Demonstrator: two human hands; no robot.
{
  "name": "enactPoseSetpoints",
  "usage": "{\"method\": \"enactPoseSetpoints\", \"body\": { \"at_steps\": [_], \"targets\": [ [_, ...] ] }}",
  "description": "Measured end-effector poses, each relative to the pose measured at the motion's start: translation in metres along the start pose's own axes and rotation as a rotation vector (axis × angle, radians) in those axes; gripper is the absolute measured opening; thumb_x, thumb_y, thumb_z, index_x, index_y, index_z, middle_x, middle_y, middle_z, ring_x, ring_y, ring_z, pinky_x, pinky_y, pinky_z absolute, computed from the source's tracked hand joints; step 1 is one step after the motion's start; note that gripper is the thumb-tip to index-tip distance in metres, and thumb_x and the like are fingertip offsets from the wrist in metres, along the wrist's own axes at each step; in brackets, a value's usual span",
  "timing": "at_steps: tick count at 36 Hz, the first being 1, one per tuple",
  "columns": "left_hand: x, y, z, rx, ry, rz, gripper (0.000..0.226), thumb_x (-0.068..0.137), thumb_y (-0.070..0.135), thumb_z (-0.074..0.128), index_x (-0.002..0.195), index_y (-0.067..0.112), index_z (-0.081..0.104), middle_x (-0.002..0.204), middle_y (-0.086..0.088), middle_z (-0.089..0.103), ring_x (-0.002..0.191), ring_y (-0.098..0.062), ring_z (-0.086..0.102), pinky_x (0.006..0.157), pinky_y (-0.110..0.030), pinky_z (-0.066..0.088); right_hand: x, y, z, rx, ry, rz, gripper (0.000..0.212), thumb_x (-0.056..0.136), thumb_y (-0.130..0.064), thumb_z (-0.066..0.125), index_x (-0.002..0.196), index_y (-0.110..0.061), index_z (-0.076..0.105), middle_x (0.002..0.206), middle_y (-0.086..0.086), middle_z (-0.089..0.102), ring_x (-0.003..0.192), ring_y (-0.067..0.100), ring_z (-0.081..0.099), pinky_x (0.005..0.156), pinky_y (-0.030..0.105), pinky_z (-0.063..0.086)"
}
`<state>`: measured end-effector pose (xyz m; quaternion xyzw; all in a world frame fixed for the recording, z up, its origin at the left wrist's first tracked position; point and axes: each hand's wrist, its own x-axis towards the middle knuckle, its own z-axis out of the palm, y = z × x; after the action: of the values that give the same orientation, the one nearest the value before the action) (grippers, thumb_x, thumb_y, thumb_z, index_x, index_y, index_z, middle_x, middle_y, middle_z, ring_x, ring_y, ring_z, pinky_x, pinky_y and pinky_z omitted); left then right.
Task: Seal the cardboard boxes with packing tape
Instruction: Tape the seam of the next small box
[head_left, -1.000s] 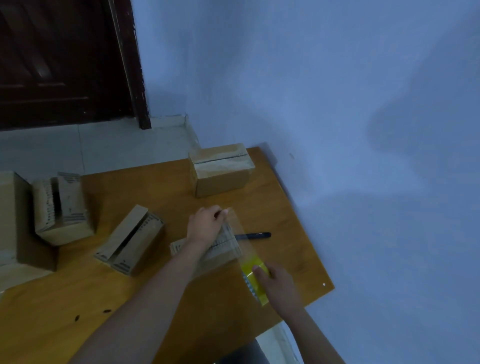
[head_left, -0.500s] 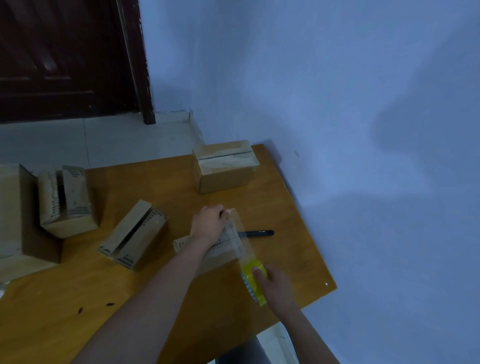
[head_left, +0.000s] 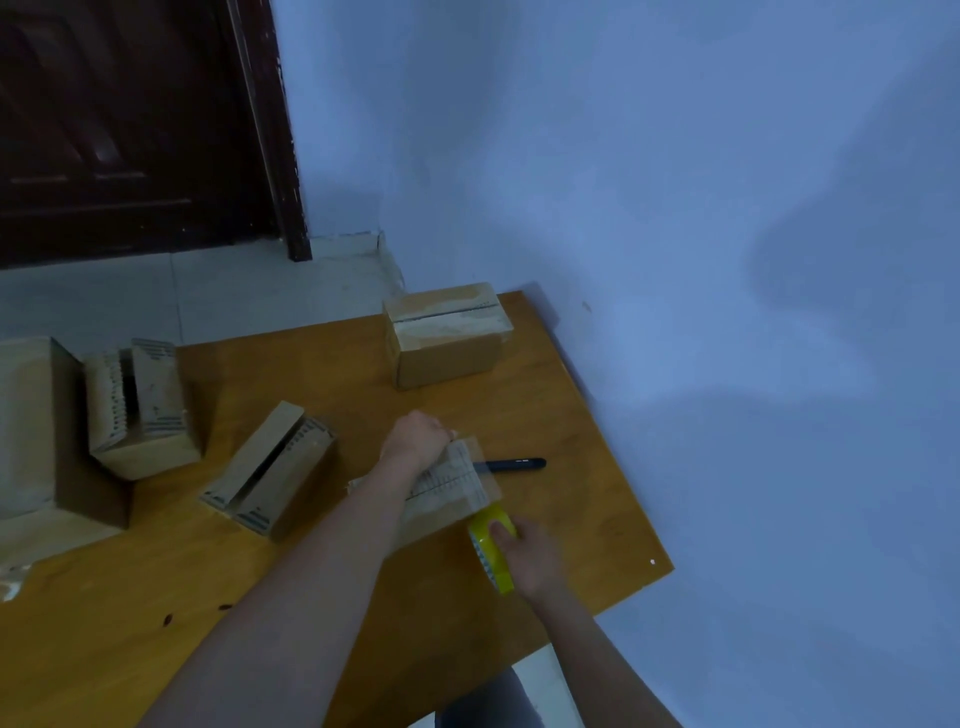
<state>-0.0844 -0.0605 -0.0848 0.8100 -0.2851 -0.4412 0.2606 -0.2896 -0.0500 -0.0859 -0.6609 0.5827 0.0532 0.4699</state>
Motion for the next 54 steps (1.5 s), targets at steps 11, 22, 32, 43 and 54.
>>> {"method": "enactPoseSetpoints", "body": {
  "at_steps": [11,22,32,43,54],
  "targets": [
    [-0.001,-0.005,0.003,0.069,0.06,-0.097,0.03,0.084,0.03,0.049,0.107,0.021,0.066,0.109,0.002,0.063,0.096,-0.021,0.059,0.083,-0.031,0.05,-0.006,-0.003,-0.001,0.09,0.005,-0.043,0.022,0.098,-0.035,0.045,0.098,-0.018,0.059,0.087,0.003,0.06,0.078,0.012,0.056,0.072,0.034,0.047],
    [-0.049,-0.02,0.023,0.476,0.33,0.675,0.029,0.098,0.034,0.043,0.1,0.013,0.062,0.076,-0.003,0.064,0.067,-0.023,0.062,0.05,-0.028,0.042,-0.012,0.004,0.0,0.087,-0.005,-0.124,0.028,0.098,-0.033,0.047,0.095,-0.01,0.062,0.078,0.002,0.059,0.068,0.012,0.053,0.061,0.025,0.04],
    [-0.1,-0.045,0.063,0.753,0.41,0.516,0.069,0.09,0.059,0.039,0.136,0.008,0.049,0.129,-0.007,0.046,0.123,-0.026,0.037,0.093,-0.036,0.048,-0.022,0.02,0.002,0.284,-0.107,-0.174,0.016,0.096,-0.021,0.048,0.097,-0.022,0.063,0.089,0.006,0.063,0.081,0.02,0.059,0.075,0.037,0.047],
    [-0.087,-0.056,0.072,0.768,0.441,0.524,0.088,0.069,0.069,0.065,0.13,0.006,0.056,0.123,-0.008,0.054,0.12,-0.027,0.039,0.09,-0.04,0.052,-0.011,0.023,0.0,0.177,-0.131,-0.081,0.027,0.097,-0.034,0.048,0.107,-0.016,0.065,0.101,0.01,0.069,0.094,0.025,0.065,0.089,0.046,0.051],
    [-0.089,-0.055,0.075,0.767,0.612,0.599,0.086,0.06,0.066,0.074,0.122,0.007,0.064,0.116,-0.009,0.06,0.115,-0.026,0.041,0.083,-0.038,0.055,-0.002,0.028,-0.009,0.21,-0.229,-0.116,0.028,0.096,-0.033,0.051,0.108,-0.011,0.063,0.099,0.007,0.068,0.088,0.017,0.065,0.078,0.031,0.051]
  ]
}}
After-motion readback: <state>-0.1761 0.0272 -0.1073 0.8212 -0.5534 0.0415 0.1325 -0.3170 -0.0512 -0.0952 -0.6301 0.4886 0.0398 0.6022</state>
